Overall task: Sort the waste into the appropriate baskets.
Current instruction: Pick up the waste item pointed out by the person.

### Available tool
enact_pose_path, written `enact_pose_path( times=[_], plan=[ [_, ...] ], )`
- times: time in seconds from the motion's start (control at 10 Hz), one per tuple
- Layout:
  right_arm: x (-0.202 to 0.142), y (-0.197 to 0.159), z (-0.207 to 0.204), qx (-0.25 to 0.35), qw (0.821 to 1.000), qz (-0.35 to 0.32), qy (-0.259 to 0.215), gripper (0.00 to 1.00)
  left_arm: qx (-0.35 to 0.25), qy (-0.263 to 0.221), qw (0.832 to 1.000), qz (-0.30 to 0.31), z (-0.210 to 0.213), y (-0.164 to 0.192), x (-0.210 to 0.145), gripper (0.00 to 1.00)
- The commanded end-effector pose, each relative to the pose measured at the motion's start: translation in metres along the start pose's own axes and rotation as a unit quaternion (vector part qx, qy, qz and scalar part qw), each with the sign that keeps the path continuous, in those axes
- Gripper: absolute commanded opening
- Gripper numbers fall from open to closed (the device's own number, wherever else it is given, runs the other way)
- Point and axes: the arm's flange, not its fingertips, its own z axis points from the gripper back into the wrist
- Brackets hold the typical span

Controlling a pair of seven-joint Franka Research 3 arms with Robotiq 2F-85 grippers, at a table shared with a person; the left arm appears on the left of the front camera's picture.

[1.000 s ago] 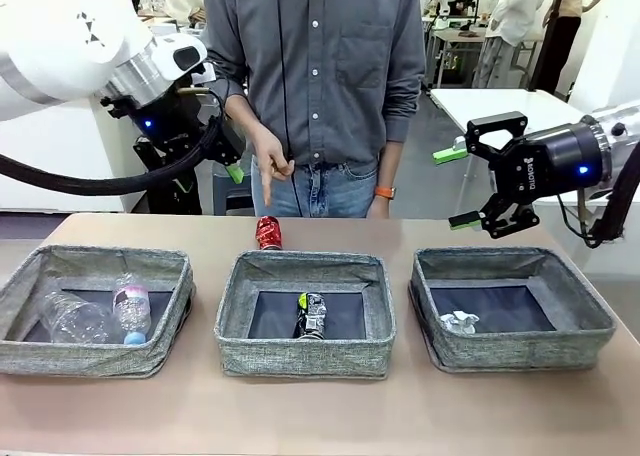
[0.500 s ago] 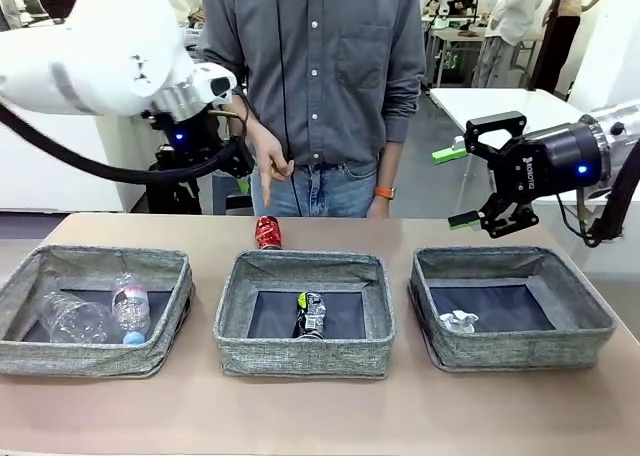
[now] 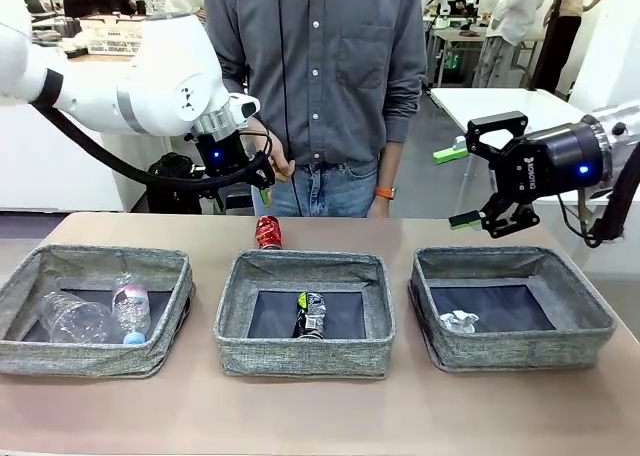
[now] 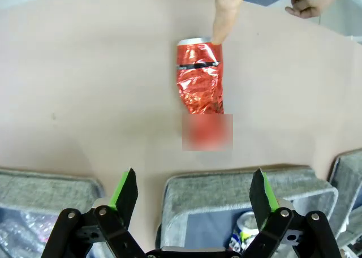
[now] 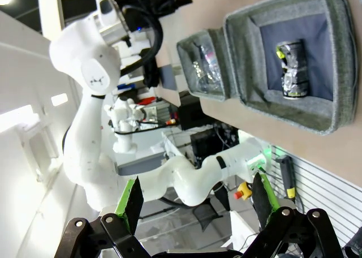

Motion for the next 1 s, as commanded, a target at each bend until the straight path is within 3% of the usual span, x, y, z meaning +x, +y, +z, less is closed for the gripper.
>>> enact_pose_path(
  times=[0.0,0.3,0.5,0.9],
  plan=[
    [0.002,0.001,0.001,0.002,1.000,0.013,0.002,1.00,0.013,-0.018,1.000,0.014,-0.027,-0.009,0.006,1.00],
    [0.002,0.001,0.001,0.002,1.000,0.013,0.002,1.00,0.012,-0.057,0.997,0.055,-0.076,0.002,0.016,1.00],
    [0.002,0.001,0.001,0.002,1.000,0.013,0.002,1.00,0.035,-0.085,0.995,0.047,-0.106,0.004,0.026,1.00],
    [0.002,0.001,0.001,0.002,1.000,0.013,0.002,1.00,0.035,-0.093,0.994,0.037,-0.121,0.001,0.032,1.00]
  ],
)
